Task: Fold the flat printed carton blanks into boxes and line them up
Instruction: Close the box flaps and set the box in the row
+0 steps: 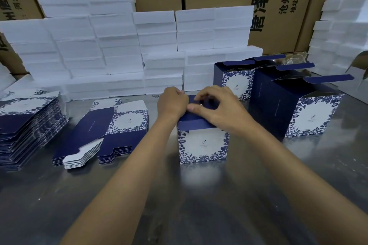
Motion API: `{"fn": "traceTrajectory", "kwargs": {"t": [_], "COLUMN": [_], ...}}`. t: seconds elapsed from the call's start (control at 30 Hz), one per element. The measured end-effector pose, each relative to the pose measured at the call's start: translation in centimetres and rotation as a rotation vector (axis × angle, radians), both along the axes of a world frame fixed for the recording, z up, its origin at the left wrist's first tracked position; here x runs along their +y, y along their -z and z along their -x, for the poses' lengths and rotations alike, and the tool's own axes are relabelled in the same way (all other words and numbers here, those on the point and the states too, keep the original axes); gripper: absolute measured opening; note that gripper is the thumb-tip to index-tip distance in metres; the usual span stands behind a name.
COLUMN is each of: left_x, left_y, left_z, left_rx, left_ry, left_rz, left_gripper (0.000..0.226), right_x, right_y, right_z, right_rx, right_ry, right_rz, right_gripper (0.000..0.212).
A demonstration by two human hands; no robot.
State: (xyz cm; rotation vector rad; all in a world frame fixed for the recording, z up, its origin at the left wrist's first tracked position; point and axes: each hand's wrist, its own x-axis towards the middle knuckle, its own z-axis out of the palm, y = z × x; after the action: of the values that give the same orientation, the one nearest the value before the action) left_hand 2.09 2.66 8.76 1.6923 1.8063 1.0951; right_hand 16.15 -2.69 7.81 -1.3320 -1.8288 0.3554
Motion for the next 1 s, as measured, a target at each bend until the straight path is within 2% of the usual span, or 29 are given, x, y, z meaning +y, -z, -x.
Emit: {"fn": "traceTrajectory", "kwargs": {"t": [0.07,0.13,0.27,0.33,0.47,0.67,0.8,0.9,1.0], "left_x": [0.7,0.9,-2.1,-4.5,-6.4,-6.4,-6.1,-6.2,-6.5], "left_y": [0.1,0.2,0.7,2.1,4.5,4.7,4.5,5.0,5.0], "left_z": [0.1,0.2,0.9,1.9,3.8,3.2,4.5,4.6,4.1], "left_rx": [0.072,0.048,-0.28,-0.411,-0.47,-0.503,-0.528,-0.574,-0.544], "left_ry": [-0.032,-0.027,0.2,0.373,0.565,0.532,0.569,0.538,0.505], "left_rz": [-0.031,-0.117,-0.273,-0.241,-0.143,-0.225,-0.167,-0.205,-0.245], "left_gripper": [0.026,0.023,0.012,0.01,0.034,0.022,0.026,0.015,0.019], "right_x": [-1.0,-1.8,-2.0,-1.9,-2.0,-2.0,-2.3,-2.7,-2.9], "right_y": [0.8,1.3,1.6,1.7,2.3,2.7,2.4,2.8,3.2], "right_z": [-0.3,-1.1,-2.5,-2.6,-2.3,-1.5,-2.4,-2.3,-1.6], "right_rx": [0.126,0.231,0.253,0.261,0.379,0.47,0.503,0.532,0.487], "right_ry": [-0.063,-0.144,-0.247,-0.264,-0.302,-0.206,-0.245,-0.167,-0.109], "right_rz": [0.027,0.093,0.179,0.172,0.14,0.091,0.178,0.078,-0.041], "right_gripper": [0.028,0.03,0.035,0.036,0.027,0.02,0.021,0.016,0.018]}}
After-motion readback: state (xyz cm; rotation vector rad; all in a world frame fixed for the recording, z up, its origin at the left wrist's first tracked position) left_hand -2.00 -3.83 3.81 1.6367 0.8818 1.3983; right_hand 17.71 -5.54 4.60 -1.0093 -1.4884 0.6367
